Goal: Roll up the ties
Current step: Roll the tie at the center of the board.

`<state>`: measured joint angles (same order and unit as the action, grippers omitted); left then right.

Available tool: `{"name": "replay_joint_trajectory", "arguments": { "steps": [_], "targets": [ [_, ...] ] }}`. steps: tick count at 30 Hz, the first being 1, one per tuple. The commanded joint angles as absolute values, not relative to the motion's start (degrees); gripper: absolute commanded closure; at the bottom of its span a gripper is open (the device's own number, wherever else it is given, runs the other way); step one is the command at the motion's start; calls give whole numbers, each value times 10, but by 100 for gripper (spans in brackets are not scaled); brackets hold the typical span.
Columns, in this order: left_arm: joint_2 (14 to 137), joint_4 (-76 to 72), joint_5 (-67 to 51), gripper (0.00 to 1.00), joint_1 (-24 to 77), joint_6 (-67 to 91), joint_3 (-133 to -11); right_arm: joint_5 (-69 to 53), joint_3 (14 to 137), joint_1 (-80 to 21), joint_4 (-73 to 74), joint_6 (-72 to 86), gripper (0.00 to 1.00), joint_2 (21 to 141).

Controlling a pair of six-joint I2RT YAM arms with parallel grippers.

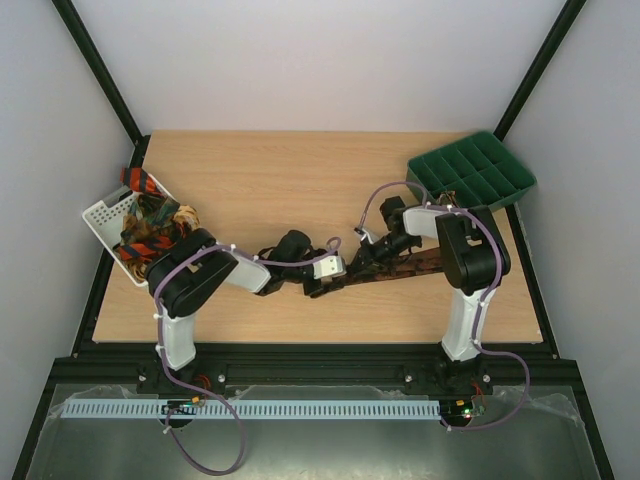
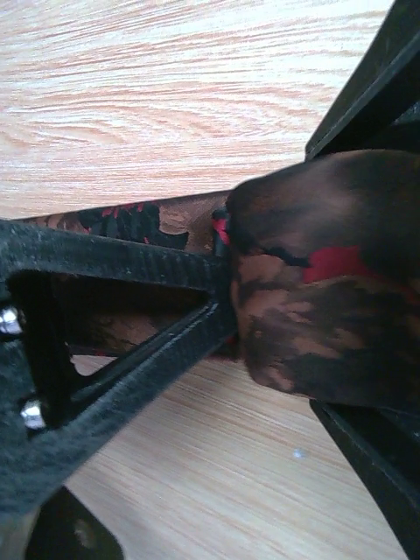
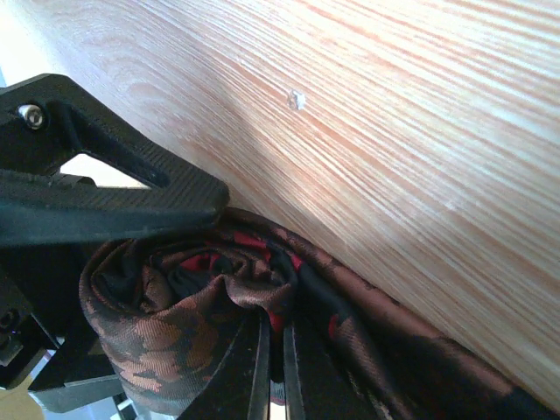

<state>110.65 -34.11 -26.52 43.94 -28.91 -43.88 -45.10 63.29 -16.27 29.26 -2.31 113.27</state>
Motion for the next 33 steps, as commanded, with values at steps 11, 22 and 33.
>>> {"name": "replay_joint_trajectory", "arguments": {
  "steps": [11, 22, 33],
  "targets": [
    [1119, -377, -319, 25, 433, -159, -446, -309, 577, -152, 245, -31, 99, 1170],
    [1131, -314, -263, 64, 443, -246, -447, -313, 603, -145, 304, -44, 86, 1118],
    [1117, -265, -225, 63, 450, -272, -411, -469, 611, -157, 348, 8, 53, 1039]
  ]
}}
